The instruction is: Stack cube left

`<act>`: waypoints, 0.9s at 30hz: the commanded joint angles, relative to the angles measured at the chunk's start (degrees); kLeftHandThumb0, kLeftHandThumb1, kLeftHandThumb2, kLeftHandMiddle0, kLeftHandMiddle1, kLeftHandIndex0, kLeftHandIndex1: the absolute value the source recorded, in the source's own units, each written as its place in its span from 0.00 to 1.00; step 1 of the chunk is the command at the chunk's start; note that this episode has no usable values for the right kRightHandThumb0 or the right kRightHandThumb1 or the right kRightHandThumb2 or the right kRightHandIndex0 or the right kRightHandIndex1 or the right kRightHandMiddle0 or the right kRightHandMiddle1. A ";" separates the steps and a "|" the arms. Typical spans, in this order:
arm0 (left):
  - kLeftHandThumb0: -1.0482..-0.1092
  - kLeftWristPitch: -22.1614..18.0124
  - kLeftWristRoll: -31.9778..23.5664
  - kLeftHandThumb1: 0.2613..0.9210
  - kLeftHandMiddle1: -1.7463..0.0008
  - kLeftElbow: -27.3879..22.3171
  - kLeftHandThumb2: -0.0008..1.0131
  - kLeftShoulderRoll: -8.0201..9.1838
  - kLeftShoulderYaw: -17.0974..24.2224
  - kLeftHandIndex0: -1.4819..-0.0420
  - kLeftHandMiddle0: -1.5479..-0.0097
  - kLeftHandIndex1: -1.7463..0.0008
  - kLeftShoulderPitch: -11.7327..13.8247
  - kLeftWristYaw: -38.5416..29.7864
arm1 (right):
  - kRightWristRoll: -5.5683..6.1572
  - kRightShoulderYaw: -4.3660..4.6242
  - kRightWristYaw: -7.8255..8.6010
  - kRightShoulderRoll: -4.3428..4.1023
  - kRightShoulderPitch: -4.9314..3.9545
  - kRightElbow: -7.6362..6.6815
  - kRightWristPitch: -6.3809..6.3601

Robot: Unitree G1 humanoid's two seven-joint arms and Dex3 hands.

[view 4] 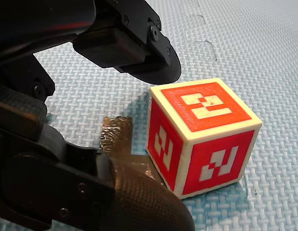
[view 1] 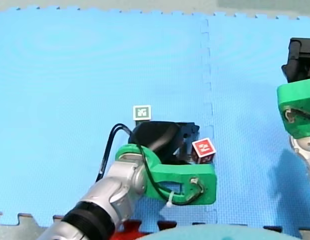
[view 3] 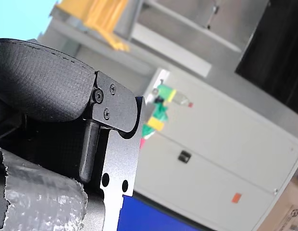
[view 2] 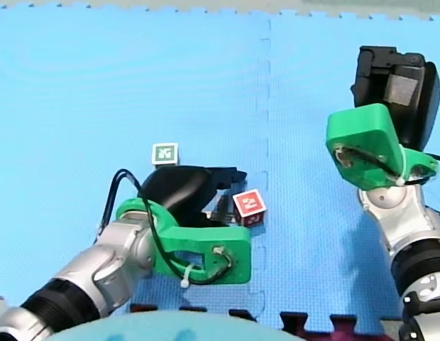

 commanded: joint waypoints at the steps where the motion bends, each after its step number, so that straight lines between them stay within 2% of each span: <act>1: 0.00 -0.28 -0.16 0.97 0.00 1.48 0.00 -0.48 -0.08 0.66 0.37 0.97 -0.59 0.65 | -0.07 0.00 -0.39 -0.12 -0.45 0.06 0.06; 5: 0.00 -0.25 -0.25 0.96 0.00 2.30 0.00 -1.30 -0.37 0.66 0.37 0.98 -0.68 1.29 | 0.06 -0.05 -0.49 -0.18 -0.53 0.12 -0.11; 7: 0.00 -0.05 -0.33 0.96 0.00 2.25 0.00 -1.58 -0.40 0.61 0.37 0.96 -0.55 1.50 | 0.09 -0.07 -0.56 -0.18 -0.54 0.08 -0.19; 9: 0.32 0.04 -0.45 0.83 0.00 2.39 0.00 -1.89 -0.20 0.34 0.36 0.91 -0.31 2.62 | 0.13 -0.09 -0.62 -0.12 -0.59 0.09 -0.21; 10: 0.43 -0.09 -0.47 0.81 0.00 2.66 0.00 -2.14 -0.13 0.27 0.36 0.88 -0.19 3.68 | 0.15 -0.11 -0.63 -0.11 -0.64 0.13 -0.20; 11: 0.57 -0.55 -0.08 0.81 0.00 3.34 0.00 -2.37 -0.38 0.27 0.36 0.70 -0.13 5.67 | 0.19 -0.14 -0.63 -0.11 -0.70 0.18 -0.18; 12: 0.72 -1.29 0.31 0.81 0.00 4.29 0.01 -2.50 -0.69 0.40 0.36 0.30 -0.16 7.69 | 0.24 -0.17 -0.63 -0.12 -0.77 0.22 -0.16; 13: 0.75 -2.05 0.57 0.82 0.00 5.24 0.01 -2.56 -0.96 0.46 0.35 0.15 -0.24 9.34 | 0.27 -0.20 -0.64 -0.14 -0.84 0.26 -0.16; 15: 0.75 -3.42 0.65 0.84 0.00 6.95 0.01 -2.66 -1.15 0.54 0.35 0.03 -0.49 11.60 | 0.31 -0.27 -0.74 -0.18 -0.89 0.28 -0.22; 18: 0.75 -4.47 0.42 0.84 0.00 8.12 0.01 -2.69 -1.12 0.59 0.35 0.00 -0.87 12.63 | 0.40 -0.36 -0.73 -0.20 -0.91 0.24 -0.26; 27: 0.75 -4.76 0.97 0.84 0.00 8.71 0.01 -2.59 -1.68 0.58 0.36 0.00 -1.42 13.13 | 0.52 -0.50 -0.71 -0.06 -0.96 0.01 -0.27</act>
